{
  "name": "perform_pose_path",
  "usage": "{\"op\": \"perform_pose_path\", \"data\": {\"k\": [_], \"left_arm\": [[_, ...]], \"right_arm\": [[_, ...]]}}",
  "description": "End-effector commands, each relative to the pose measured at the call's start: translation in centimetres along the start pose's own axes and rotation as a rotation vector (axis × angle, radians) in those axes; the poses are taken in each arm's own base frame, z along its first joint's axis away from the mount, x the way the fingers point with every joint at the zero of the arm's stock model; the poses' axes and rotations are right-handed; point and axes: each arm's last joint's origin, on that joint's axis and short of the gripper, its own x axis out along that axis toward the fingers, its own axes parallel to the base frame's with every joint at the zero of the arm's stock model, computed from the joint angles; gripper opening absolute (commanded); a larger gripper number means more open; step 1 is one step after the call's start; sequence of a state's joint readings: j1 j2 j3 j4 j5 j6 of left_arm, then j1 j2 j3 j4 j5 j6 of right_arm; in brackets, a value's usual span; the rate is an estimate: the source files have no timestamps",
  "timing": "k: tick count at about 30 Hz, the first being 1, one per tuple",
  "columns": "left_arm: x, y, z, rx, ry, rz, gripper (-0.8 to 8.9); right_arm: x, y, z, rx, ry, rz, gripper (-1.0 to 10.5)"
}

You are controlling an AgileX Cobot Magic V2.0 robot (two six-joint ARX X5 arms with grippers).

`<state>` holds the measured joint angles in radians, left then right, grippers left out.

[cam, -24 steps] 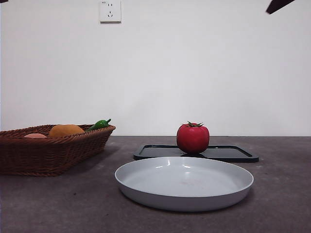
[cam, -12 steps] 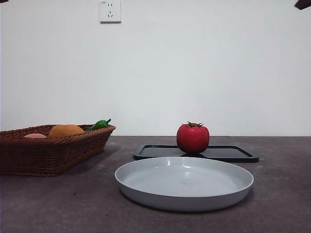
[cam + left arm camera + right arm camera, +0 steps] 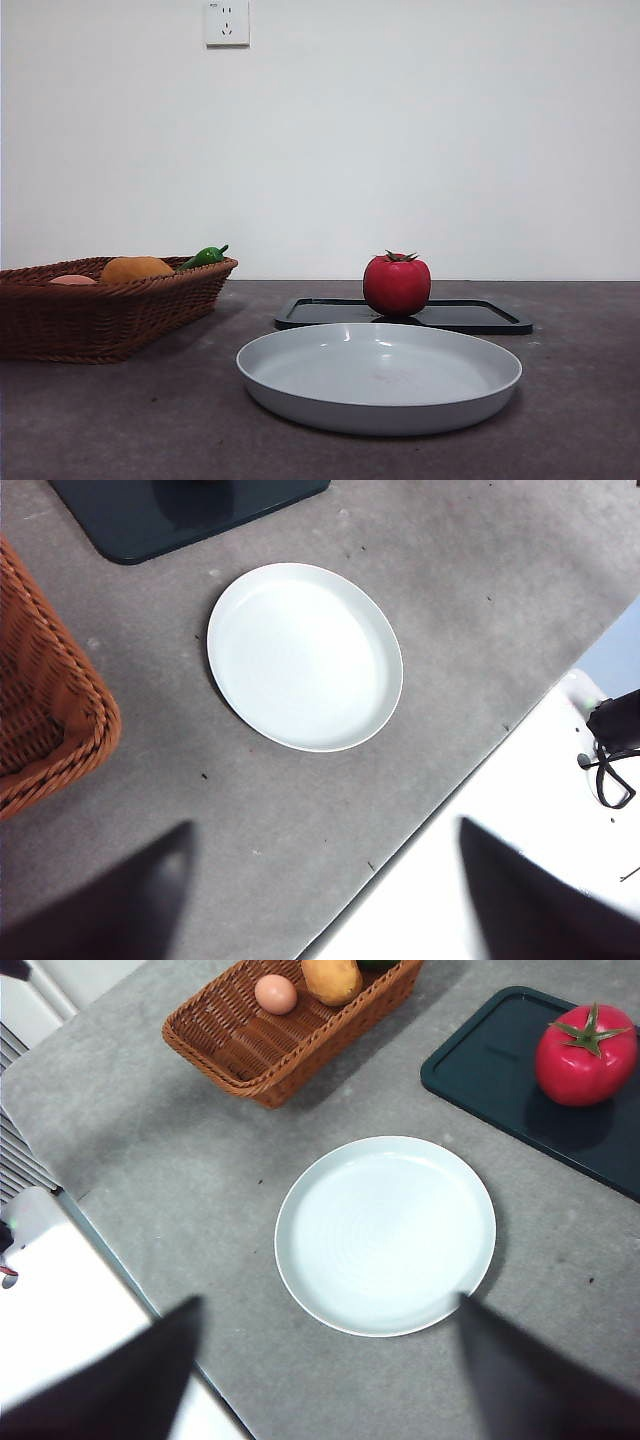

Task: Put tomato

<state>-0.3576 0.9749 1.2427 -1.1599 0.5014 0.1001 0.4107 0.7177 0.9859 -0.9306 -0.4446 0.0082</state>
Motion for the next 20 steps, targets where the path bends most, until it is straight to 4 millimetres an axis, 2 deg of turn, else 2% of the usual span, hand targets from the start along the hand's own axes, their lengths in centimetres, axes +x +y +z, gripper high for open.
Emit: {"op": "perform_pose_path", "data": {"k": [1,4,20], "left_arm": [[-0.3,-0.2,0.43,0.028,-0.02,-0.006,1.38],[-0.3,-0.2,0.43,0.028,-0.02,-0.006,0.07],[-0.3,-0.2,0.43,0.028,-0.02,-0.006,0.08]], "right_arm": [[0.04,0.05,0.23,0.005,-0.006,0.005,1.2],[0.04,0.05,0.23,0.004,-0.006,0.005,0.1],[0.02,0.06,0.25,0.002,-0.009,0.005,0.1]]}}
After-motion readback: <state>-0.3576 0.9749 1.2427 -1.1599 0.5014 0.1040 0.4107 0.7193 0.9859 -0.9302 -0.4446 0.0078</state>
